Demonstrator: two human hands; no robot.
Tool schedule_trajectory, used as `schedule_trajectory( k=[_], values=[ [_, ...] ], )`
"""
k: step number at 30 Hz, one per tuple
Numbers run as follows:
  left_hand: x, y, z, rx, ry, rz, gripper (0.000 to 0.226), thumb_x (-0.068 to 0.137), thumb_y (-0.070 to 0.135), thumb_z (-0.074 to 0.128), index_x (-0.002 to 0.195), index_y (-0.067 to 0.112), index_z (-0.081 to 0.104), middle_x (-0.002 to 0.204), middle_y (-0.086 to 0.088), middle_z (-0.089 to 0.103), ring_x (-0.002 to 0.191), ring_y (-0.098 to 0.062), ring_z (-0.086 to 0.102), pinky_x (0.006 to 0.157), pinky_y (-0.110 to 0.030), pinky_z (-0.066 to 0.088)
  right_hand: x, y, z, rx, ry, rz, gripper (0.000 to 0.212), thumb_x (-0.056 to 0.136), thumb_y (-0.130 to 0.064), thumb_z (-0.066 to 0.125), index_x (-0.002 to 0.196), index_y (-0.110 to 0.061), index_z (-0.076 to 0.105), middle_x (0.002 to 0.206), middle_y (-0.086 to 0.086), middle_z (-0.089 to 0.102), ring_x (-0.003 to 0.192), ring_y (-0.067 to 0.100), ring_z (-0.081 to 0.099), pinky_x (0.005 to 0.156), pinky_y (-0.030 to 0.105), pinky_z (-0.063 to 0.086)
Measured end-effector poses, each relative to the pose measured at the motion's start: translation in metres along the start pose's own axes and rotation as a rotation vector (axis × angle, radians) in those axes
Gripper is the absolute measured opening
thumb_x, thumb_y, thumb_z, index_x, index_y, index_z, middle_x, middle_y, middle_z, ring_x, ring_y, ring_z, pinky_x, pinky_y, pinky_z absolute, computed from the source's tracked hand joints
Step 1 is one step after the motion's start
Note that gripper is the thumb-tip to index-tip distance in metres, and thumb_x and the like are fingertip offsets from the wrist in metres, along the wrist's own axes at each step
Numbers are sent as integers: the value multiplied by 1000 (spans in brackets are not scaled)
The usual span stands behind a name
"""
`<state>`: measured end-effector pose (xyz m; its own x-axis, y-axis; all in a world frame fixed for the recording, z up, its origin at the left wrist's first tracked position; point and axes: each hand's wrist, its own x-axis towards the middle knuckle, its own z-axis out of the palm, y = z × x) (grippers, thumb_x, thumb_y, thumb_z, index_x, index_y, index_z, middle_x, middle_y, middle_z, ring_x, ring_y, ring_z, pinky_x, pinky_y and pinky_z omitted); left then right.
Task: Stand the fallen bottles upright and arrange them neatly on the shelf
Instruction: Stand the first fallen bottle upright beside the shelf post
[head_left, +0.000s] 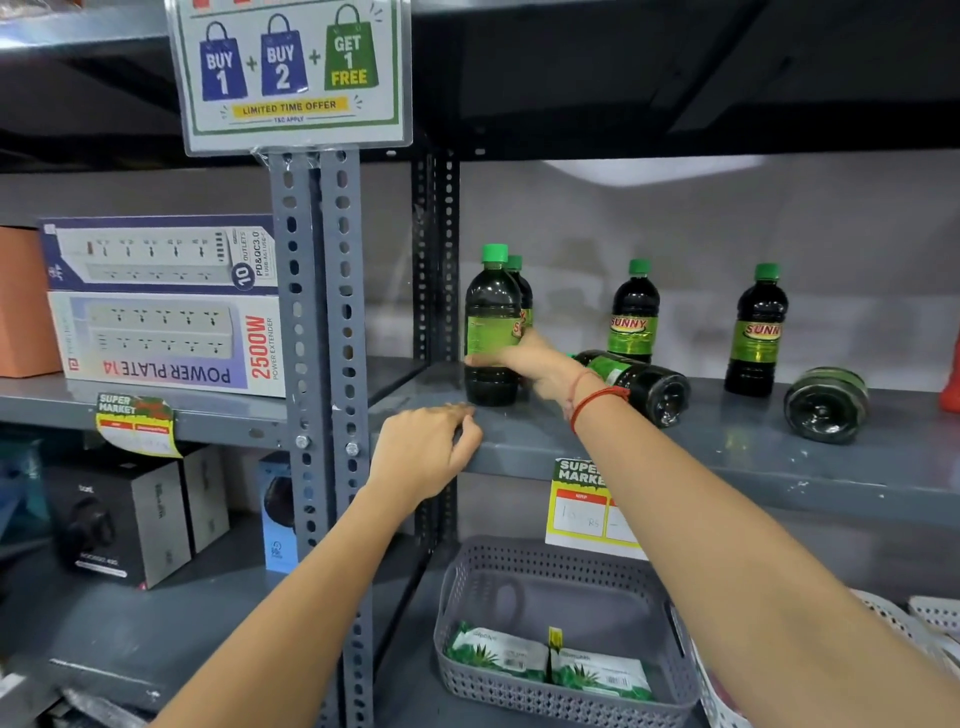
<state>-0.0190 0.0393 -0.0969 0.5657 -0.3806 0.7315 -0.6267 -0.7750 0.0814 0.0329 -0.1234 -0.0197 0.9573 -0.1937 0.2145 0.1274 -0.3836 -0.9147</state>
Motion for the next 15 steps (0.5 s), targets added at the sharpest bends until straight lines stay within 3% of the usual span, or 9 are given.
schedule_trajectory(
  k=[4, 7, 9, 11, 15],
  values=[
    [1, -1, 1, 13, -9, 7, 54, 86, 38, 23, 112, 20, 67, 118, 5, 69, 97, -20, 67, 68, -32, 51, 0, 3, -13, 167, -118, 83, 61, 75, 4, 71, 131, -1, 47, 132, 19, 58, 120, 31, 56, 97, 39, 48],
    [1, -1, 1, 6, -3, 2, 53, 86, 38, 24, 111, 20, 68, 118, 5, 69, 96, -21, 67, 68, -33, 52, -3, 8, -13, 97, -63, -7, 39, 70, -3, 80, 103, -13, 60, 111, 6, 68, 103, 20, 62, 80, 28, 49],
    [1, -1, 1, 1, 3, 9, 62, 84, 42, 17, 111, 20, 67, 118, 6, 69, 96, -20, 67, 69, -32, 52, -3, 10, -8, -58, 57, -94, 48, 61, -21, 90, 101, -16, 64, 105, 2, 68, 96, 16, 62, 84, 28, 50],
    [1, -1, 0, 4, -4, 11, 62, 84, 42, 16, 112, 20, 67, 118, 5, 69, 96, -21, 67, 69, -33, 52, -2, 10, -4, -83, 113, -125, 66, 58, -27, 91, 116, -12, 63, 110, 2, 68, 103, 19, 61, 96, 33, 48],
    [2, -4, 1, 9, -41, 30, 53, 88, 39, 23, 114, 20, 65, 124, 5, 66, 101, -21, 65, 71, -32, 50, -5, 11, -2, 142, -98, -6, 61, 73, -12, 81, 128, -8, 54, 122, 8, 65, 118, 27, 57, 102, 38, 44]
  ],
)
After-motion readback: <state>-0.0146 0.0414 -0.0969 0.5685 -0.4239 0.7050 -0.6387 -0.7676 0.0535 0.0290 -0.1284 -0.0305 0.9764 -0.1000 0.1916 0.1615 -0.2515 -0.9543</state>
